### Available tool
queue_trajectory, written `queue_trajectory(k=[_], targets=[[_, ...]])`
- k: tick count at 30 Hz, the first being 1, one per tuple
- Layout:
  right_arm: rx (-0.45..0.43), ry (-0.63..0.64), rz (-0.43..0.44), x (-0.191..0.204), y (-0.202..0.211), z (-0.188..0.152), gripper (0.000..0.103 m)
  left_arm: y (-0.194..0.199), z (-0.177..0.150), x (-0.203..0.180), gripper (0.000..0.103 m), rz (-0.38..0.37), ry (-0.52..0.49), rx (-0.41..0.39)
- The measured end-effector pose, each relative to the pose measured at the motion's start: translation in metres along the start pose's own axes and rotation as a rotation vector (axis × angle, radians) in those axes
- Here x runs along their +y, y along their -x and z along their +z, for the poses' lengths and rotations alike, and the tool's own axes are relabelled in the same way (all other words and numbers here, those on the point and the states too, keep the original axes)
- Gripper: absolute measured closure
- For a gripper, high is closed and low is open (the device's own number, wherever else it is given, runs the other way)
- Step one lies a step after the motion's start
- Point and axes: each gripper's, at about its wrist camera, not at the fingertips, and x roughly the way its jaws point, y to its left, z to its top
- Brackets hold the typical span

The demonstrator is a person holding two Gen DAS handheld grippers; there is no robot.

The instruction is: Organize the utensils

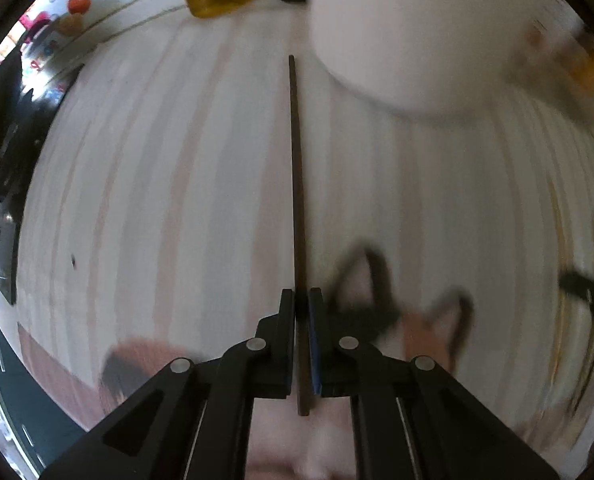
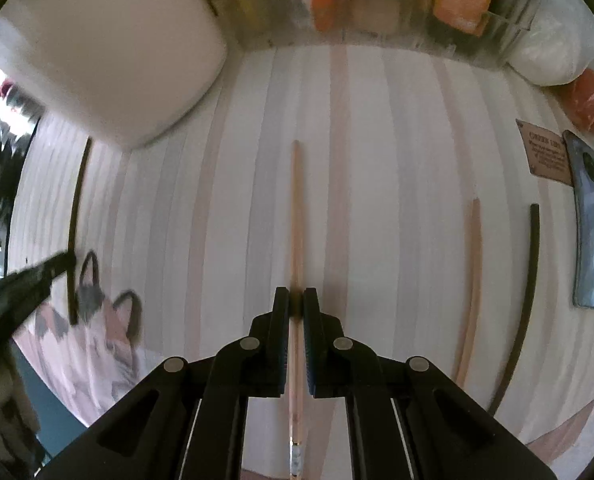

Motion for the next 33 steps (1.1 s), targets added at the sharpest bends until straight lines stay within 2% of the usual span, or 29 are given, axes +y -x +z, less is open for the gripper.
queue_trajectory(k=[4,7,14,24,30,33], targets=[[0.030,0.025,-0.003,0.000,0.001,-0.013,0.096,0.000,-0.023,-0.010,0.099,-0.052,0.004,0.051],[0.051,0.030,-0.010,-0.001,0.000,-0.018,0.096,0.000,-0.028,-0.012,0.099,-0.072,-0.009,0.070],[0.127,-0.040,0.030,-0.013,-0.006,-0.003,0.096,-0.008,0.015,-0.011,0.095,-0.083,-0.029,0.077],[0.128,-0.009,-0.065,0.001,-0.014,0.021,0.095,-0.014,0.057,-0.028,0.094,-0.071,-0.057,0.056],[0.122,0.018,-0.112,0.026,-0.022,0.021,0.095,-0.020,0.070,-0.033,0.098,-0.075,-0.071,0.034],[0.109,0.008,-0.106,0.032,-0.021,0.018,0.096,-0.019,0.062,-0.030,0.099,-0.069,-0.070,0.018]])
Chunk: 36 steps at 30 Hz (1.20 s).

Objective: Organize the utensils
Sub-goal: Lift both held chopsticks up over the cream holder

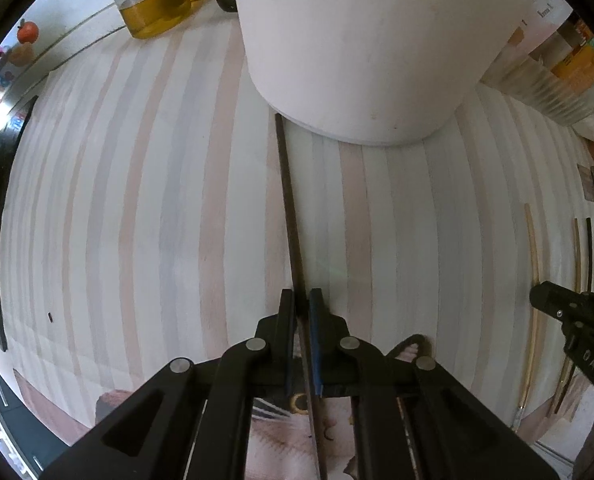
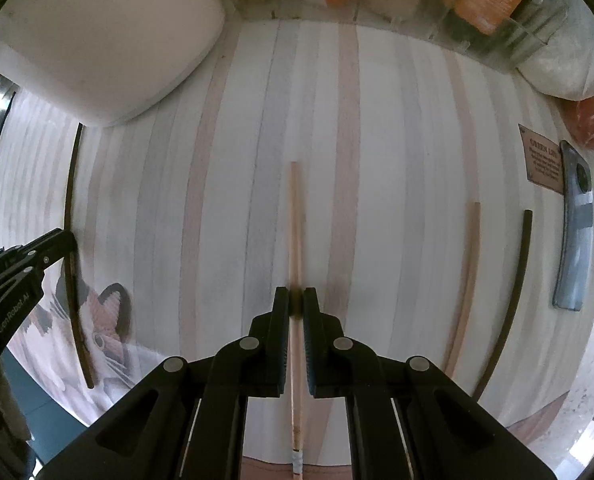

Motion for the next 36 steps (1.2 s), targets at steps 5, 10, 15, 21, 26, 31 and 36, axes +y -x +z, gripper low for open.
queue_trajectory(k=[5,10,15,21,26,31,36], targets=[[-0.053,-0.049,0.090,-0.017,0.001,-0.021,0.097,0.023,-0.022,0.014,0.099,-0.026,-0.004,-0.035],[-0.125,-0.071,0.150,-0.024,0.018,-0.042,0.097,0.053,-0.040,0.018,0.099,-0.063,-0.009,-0.085],[-0.189,-0.090,0.195,-0.022,0.038,-0.060,0.097,0.080,-0.052,0.018,0.100,-0.094,-0.026,-0.133],[-0.288,-0.099,0.237,-0.023,0.074,-0.064,0.097,0.117,-0.057,0.018,0.100,-0.121,-0.024,-0.210],[-0.388,-0.107,0.280,-0.021,0.117,-0.057,0.097,0.162,-0.047,0.023,0.100,-0.150,-0.021,-0.311],[-0.486,-0.093,0.318,-0.020,0.163,-0.044,0.097,0.208,-0.031,0.030,0.100,-0.167,-0.011,-0.433],[-0.590,-0.069,0.352,-0.012,0.215,-0.025,0.097,0.254,-0.015,0.040,0.100,-0.187,0.008,-0.548]])
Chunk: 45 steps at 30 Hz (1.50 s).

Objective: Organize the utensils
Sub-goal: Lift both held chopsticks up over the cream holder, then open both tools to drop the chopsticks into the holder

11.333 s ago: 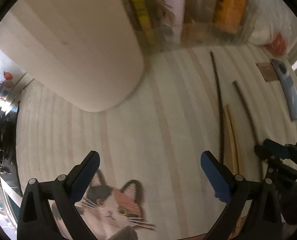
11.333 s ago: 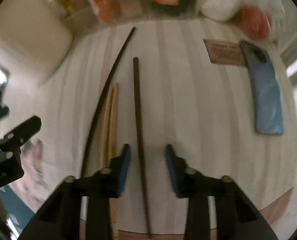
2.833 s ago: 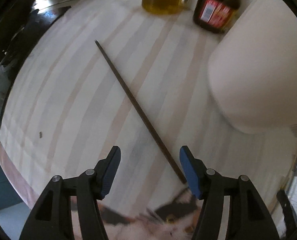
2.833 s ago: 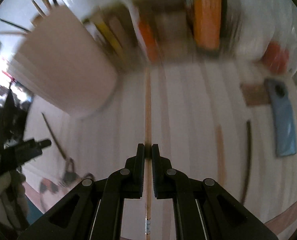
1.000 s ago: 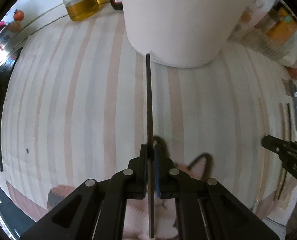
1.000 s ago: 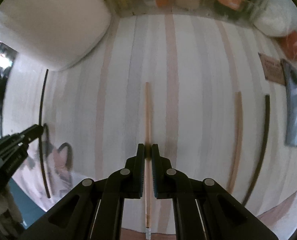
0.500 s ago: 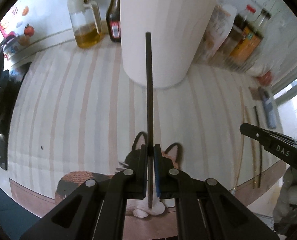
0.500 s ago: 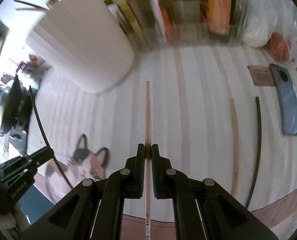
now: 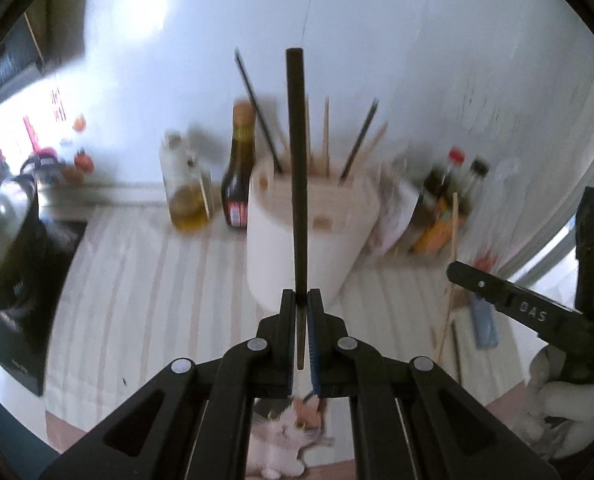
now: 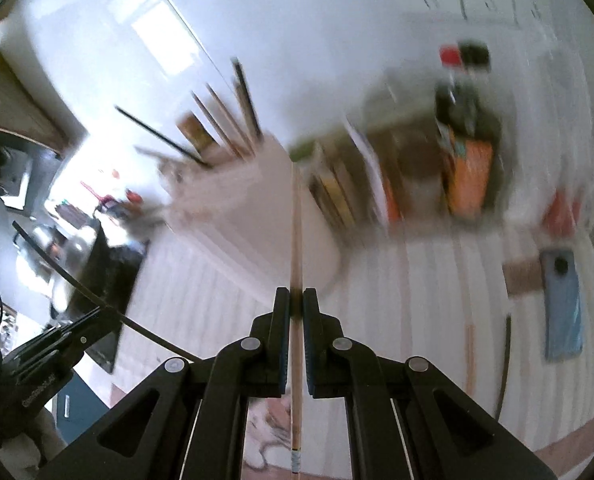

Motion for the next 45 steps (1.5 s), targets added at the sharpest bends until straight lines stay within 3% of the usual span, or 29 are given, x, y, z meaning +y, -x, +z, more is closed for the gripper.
queue_trajectory(k=[9,16,20,26,35,40,43,45], targets=[[-0.218,0.069,0.052,0.051,0.041,0.099,0.097,0.036,0.082,-0.006,0.100,-0.029,0.005,-0.184],[-0.378,0.112,0.038,0.081,0.038,0.163,0.097,0.024,0.138,-0.006,0.100,-0.022,0.020,-0.243],[-0.442,0.123,0.023,0.088,0.016,0.186,0.097,-0.004,0.163,-0.005,0.100,-0.020,0.024,-0.225],[-0.479,0.136,0.015,0.088,-0.025,0.192,0.097,-0.057,0.170,0.002,0.100,-0.042,0.041,-0.126],[-0.543,0.129,0.023,0.074,-0.048,0.174,0.097,-0.097,0.155,0.001,0.100,-0.074,0.058,-0.020],[-0.527,0.140,0.028,0.073,-0.045,0.167,0.097,-0.107,0.150,0.001,0.100,-0.090,0.052,0.029],[-0.466,0.135,0.058,0.071,-0.047,0.167,0.096,-0.098,0.151,0.002,0.098,-0.091,0.074,0.043],[-0.437,0.119,0.080,0.066,-0.045,0.165,0.095,-0.090,0.155,0.003,0.092,-0.084,0.082,0.040]])
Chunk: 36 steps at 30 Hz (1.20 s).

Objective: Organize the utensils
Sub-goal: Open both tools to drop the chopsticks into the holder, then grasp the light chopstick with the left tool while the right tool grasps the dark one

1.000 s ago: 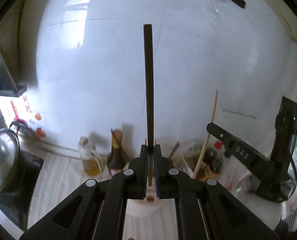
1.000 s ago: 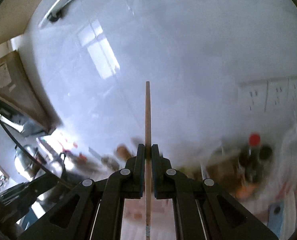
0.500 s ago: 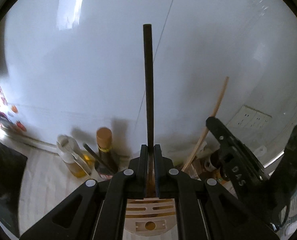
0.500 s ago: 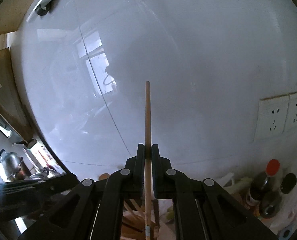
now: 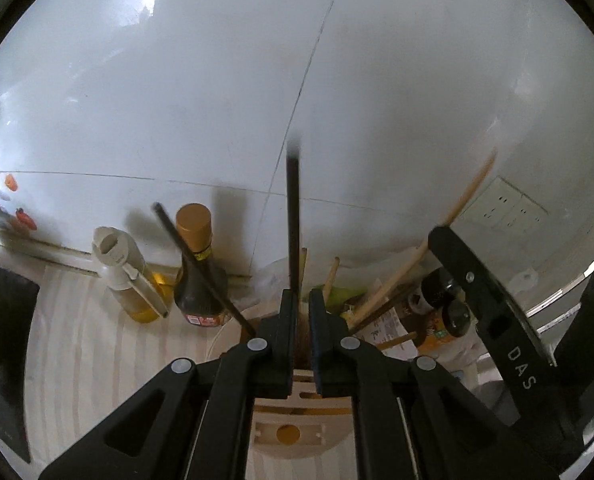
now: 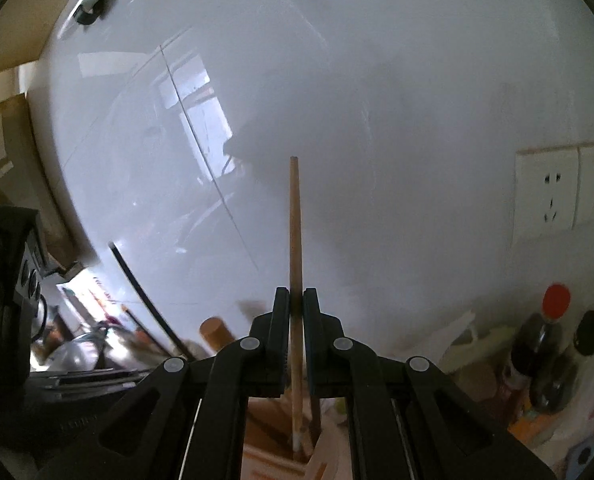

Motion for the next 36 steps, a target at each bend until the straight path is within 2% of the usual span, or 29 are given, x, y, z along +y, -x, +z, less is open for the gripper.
queue_trajectory(k=[1,2,3,4,5,8,10,13,16,19,20,23,29,30,32,34,36], targets=[[0.008,-0.013,0.007,-0.002,0.004,0.001,0.091,0.006,0.003,-0.002,0.087,0.013,-0.002,-0.010],[0.010,-0.026,0.015,-0.009,0.011,0.000,0.080,0.012,0.003,-0.001,0.066,0.033,-0.006,-0.026],[0.010,-0.036,0.014,-0.012,0.016,0.002,0.072,0.021,0.004,0.000,0.033,0.058,-0.007,-0.048],[0.005,-0.047,0.011,-0.014,0.023,0.004,0.060,0.030,0.004,0.002,0.020,0.077,-0.001,-0.078],[0.003,-0.052,0.011,-0.017,0.030,0.007,0.053,0.032,0.005,0.007,0.010,0.085,0.004,-0.100],[-0.007,-0.057,-0.007,-0.022,0.055,0.010,0.045,0.052,0.000,0.011,0.008,0.112,0.009,-0.155],[-0.005,-0.057,-0.036,-0.025,0.073,0.011,0.037,0.063,-0.010,0.012,0.000,0.145,0.002,-0.176],[0.011,-0.075,-0.097,-0.033,0.102,0.002,0.027,0.072,-0.030,0.007,0.000,0.185,-0.021,-0.186],[0.032,-0.118,-0.146,-0.050,0.135,-0.019,0.012,0.068,-0.052,0.000,0.000,0.197,-0.042,-0.172],[0.064,-0.150,-0.218,-0.069,0.159,-0.045,0.002,0.049,-0.085,-0.010,0.000,0.200,-0.061,-0.110],[0.083,-0.159,-0.242,-0.077,0.165,-0.056,0.001,0.042,-0.092,-0.013,0.000,0.199,-0.069,-0.088],[0.157,-0.188,-0.320,-0.104,0.177,-0.087,0.001,0.013,-0.124,-0.026,0.000,0.213,-0.098,0.004],[0.382,-0.286,-0.472,-0.172,0.188,-0.168,0.004,-0.051,-0.186,-0.053,0.000,0.235,-0.157,0.175],[0.419,-0.295,-0.489,-0.181,0.188,-0.180,0.008,-0.062,-0.196,-0.058,0.000,0.234,-0.169,0.205],[0.507,-0.322,-0.495,-0.201,0.185,-0.208,0.035,-0.082,-0.213,-0.065,0.000,0.249,-0.190,0.251],[0.592,-0.345,-0.493,-0.215,0.180,-0.232,0.044,-0.100,-0.231,-0.072,0.000,0.254,-0.205,0.302],[0.656,-0.354,-0.505,-0.227,0.179,-0.257,0.047,-0.115,-0.246,-0.079,0.000,0.257,-0.220,0.346]])
